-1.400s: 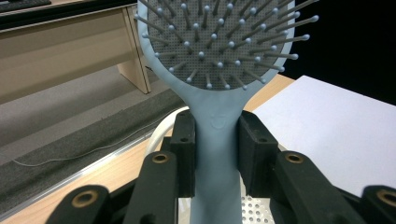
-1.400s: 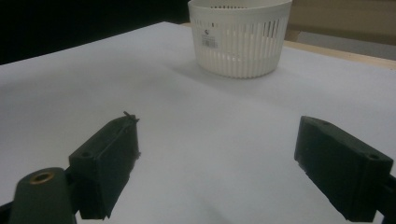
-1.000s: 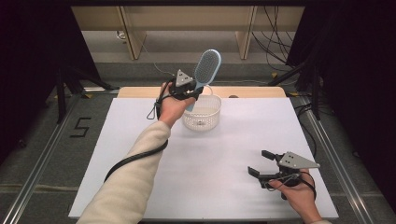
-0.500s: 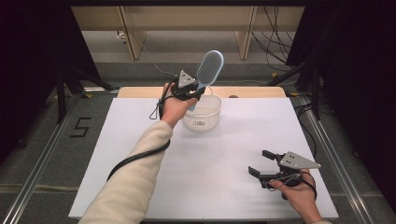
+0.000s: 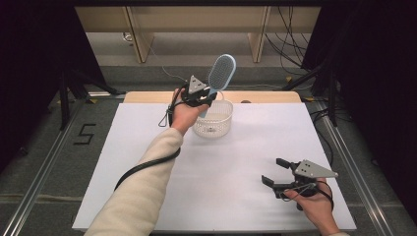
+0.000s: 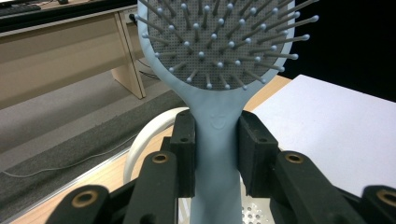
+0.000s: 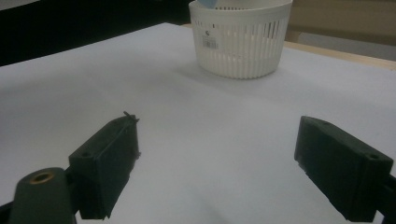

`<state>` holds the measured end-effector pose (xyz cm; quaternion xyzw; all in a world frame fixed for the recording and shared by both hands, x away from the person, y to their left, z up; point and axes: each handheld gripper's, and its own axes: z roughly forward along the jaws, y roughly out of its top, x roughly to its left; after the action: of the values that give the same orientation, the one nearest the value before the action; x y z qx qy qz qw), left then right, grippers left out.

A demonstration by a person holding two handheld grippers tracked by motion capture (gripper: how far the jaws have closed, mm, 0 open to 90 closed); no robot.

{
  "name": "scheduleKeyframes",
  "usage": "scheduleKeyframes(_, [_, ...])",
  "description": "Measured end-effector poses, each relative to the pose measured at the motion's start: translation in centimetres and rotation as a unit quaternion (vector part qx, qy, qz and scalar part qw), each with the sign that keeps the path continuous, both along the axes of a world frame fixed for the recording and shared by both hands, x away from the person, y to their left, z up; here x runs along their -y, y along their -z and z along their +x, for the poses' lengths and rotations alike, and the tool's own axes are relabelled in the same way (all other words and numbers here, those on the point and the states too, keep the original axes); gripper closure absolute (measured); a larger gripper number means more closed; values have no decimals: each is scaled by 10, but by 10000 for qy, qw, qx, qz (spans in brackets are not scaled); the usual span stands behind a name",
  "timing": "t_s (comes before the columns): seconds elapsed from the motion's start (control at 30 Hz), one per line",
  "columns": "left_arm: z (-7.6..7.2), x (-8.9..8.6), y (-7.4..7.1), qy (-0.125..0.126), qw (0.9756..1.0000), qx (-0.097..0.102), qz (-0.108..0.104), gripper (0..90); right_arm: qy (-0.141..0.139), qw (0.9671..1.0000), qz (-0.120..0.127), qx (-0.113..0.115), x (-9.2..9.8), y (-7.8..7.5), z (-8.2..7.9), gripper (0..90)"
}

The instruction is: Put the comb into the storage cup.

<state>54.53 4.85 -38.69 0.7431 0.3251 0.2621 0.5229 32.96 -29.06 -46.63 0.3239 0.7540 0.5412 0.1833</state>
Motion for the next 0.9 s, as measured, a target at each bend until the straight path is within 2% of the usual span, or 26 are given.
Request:
scheduleKeyframes(0.3, [2,2,6,0,10000,-24,24,701,0,10000,-4,11,0,0,0,146])
scheduleKeyframes(0.9, [5,3,10,10,10000,34,89,701,-8,10000,0,7,0,0,0,146])
